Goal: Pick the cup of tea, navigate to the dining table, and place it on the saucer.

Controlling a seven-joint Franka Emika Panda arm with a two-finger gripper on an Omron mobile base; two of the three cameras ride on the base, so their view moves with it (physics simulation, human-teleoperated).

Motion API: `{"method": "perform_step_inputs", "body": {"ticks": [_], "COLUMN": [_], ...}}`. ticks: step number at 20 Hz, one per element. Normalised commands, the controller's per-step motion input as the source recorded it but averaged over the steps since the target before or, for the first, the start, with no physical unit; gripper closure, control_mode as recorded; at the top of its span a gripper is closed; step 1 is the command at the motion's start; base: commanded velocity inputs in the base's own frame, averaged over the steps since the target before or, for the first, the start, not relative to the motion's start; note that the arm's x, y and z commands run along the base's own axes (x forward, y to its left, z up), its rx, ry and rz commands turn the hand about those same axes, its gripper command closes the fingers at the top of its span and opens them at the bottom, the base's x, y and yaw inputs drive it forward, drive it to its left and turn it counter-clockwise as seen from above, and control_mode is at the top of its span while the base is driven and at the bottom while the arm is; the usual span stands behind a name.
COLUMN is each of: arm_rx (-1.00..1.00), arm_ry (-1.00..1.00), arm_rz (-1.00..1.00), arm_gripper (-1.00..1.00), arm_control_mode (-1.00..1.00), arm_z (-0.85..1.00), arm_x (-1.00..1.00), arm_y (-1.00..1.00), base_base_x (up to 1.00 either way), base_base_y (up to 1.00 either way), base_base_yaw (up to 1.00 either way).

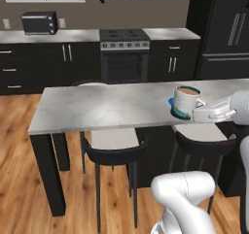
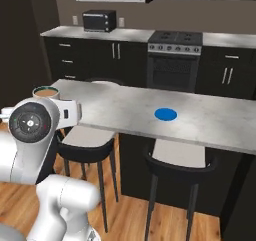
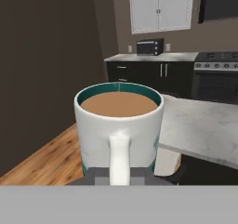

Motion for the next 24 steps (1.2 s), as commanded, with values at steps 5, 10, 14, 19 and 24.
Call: {"method": "perform_step_inputs", "body": {"ticks": [5, 10, 14, 19, 24], "arm_rx": [0.00, 0.00, 0.00, 0.00, 0.00], "arm_ry": [0.00, 0.00, 0.00, 0.00, 0.00], "arm_rz": [0.00, 0.00, 0.00, 0.00, 0.00], "arm_gripper": [1.00, 1.00, 1.00, 1.00, 1.00], "arm_control_mode": [1.00, 1.00, 1.00, 1.00, 1.00], "arm_z": [0.00, 0.00, 0.00, 0.00, 0.00], "arm_x": [0.00, 0.00, 0.00, 0.00, 0.00], "arm_y": [0.00, 0.00, 0.00, 0.00, 0.00], "base_base_x": [0.46, 0.55, 0.65, 0.61, 0.40], "base_base_y": [-0.09, 0.00, 0.00, 0.00, 0.00], "base_base_yaw": [-0.06, -0.05, -0.03, -0.03, -0.02]}}
